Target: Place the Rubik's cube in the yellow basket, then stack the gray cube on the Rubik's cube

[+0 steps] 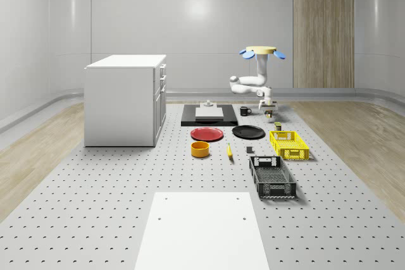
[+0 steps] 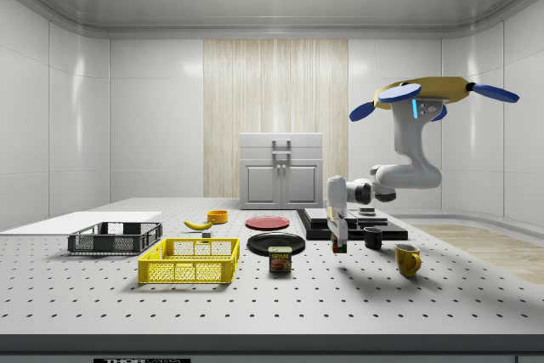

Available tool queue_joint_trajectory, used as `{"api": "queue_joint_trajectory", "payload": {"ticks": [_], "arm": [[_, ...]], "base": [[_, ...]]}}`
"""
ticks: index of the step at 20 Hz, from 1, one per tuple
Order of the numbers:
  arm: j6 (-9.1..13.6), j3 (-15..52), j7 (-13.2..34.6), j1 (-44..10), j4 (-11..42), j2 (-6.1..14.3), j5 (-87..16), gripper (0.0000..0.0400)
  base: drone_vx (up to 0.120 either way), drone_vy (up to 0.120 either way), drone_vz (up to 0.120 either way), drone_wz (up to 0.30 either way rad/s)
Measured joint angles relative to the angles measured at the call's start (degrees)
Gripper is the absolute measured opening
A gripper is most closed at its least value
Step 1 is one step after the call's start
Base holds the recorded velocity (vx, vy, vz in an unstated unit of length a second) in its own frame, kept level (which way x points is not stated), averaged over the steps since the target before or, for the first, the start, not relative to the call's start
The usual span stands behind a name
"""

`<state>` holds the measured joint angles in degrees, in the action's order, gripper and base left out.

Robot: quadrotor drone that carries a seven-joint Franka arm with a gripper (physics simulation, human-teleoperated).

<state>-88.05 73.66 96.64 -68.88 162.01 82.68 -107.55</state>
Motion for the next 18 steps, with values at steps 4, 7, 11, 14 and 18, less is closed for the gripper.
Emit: {"api": "queue_joint_trajectory", "payload": {"ticks": [4,7,11,14,18], "arm": [[-0.08,0.77,0.13,-0.07,0.13,0.34,0.87,0.0323],[-0.27,1.06,0.21,-0.15,0.16,0.62,1.25,0.0323],[-0.59,1.27,0.30,-0.25,0.17,1.01,1.57,0.0322],[-0.84,1.36,0.37,-0.33,0.16,1.29,1.74,0.0322],[-1.17,1.44,0.45,-0.43,0.14,1.66,1.93,0.0322]], "base": [[0.120,0.000,0.070,0.000],[0.120,0.080,0.000,0.000],[0.120,0.100,0.000,0.000],[0.120,0.000,0.000,0.000],[0.120,0.000,0.000,0.000]]}}
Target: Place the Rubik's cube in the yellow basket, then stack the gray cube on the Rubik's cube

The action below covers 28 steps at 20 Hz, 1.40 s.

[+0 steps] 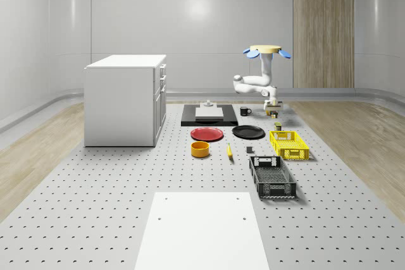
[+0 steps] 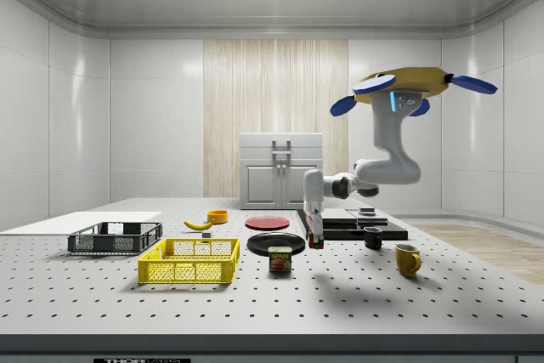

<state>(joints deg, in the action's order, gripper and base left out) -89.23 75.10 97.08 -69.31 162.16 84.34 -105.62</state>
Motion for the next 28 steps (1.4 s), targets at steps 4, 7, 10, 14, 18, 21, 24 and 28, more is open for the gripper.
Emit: {"api": "queue_joint_trajectory", "payload": {"ticks": [4,7,10,14,18,21,24,28], "arm": [[-0.33,0.06,0.08,-0.10,-0.02,0.35,0.16,0.0322],[-0.56,0.10,0.13,-0.17,-0.03,0.60,0.28,0.0322],[-0.79,0.13,0.18,-0.24,-0.04,0.85,0.38,0.0322],[-1.07,0.17,0.25,-0.32,-0.06,1.16,0.51,0.0322],[-1.35,0.21,0.31,-0.40,-0.07,1.45,0.64,0.0322],[-1.54,0.24,0.36,-0.46,-0.09,1.66,0.73,0.0322],[-1.73,0.26,0.40,-0.52,-0.10,1.86,0.81,0.0322],[-1.96,0.29,0.45,-0.59,-0.11,2.11,0.92,0.0322]], "base": [[0.120,0.000,0.000,0.000],[0.120,0.000,0.000,0.000],[0.120,0.000,0.000,0.000],[0.120,0.000,0.000,0.000],[0.120,0.000,0.000,0.000],[0.120,0.000,0.000,0.000],[0.120,0.000,0.000,0.000],[0.120,0.000,0.000,0.000]]}}
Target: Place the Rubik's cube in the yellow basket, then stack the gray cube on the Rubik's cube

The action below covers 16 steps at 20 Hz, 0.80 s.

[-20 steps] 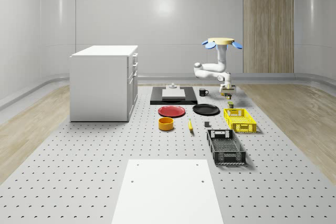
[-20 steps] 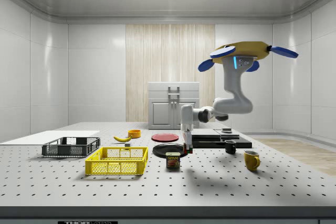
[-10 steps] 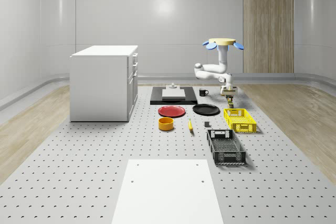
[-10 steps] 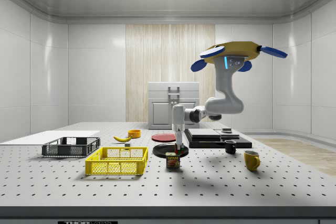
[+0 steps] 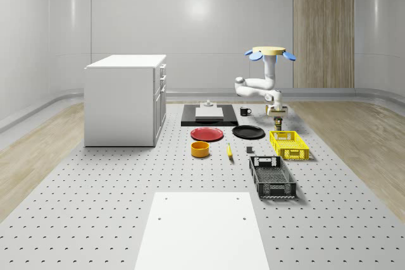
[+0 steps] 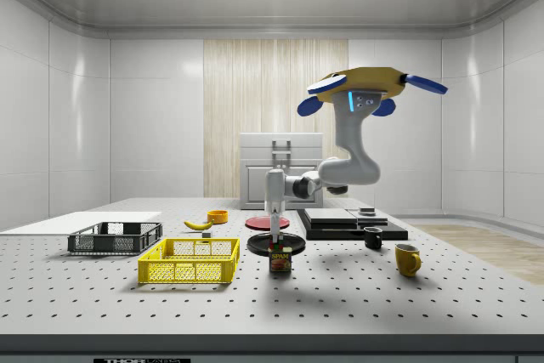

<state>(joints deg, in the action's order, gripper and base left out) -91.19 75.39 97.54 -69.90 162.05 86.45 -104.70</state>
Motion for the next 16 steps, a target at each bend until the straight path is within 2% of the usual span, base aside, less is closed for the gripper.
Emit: {"api": "queue_joint_trajectory", "payload": {"ticks": [6,9,16], "arm": [[-0.33,0.04,0.07,-0.10,-0.02,0.35,0.15,0.0322],[-0.48,0.06,0.11,-0.14,-0.03,0.52,0.22,0.0322],[-0.82,0.11,0.18,-0.24,-0.05,0.88,0.37,0.0322]], "base": [[0.120,0.000,0.000,0.000],[0.120,0.107,0.000,0.000],[0.120,0.000,0.000,0.000]]}}
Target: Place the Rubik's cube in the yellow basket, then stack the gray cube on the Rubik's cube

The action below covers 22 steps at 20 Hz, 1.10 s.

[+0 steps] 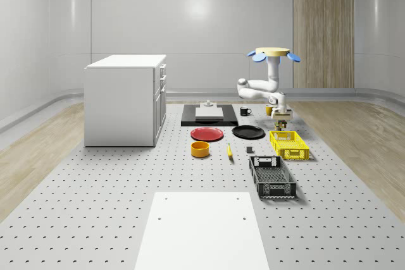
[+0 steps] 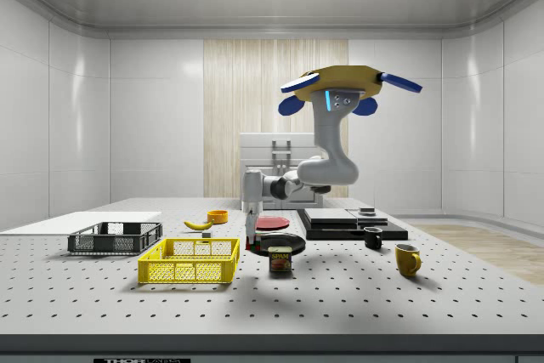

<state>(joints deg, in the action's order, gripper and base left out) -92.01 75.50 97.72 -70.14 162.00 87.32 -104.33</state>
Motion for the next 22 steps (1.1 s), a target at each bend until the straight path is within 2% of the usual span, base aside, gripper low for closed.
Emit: {"api": "queue_joint_trajectory", "payload": {"ticks": [22], "arm": [[-0.84,0.10,0.18,-0.24,-0.04,0.90,0.37,0.0322]], "base": [[0.120,0.000,0.000,0.000]]}}
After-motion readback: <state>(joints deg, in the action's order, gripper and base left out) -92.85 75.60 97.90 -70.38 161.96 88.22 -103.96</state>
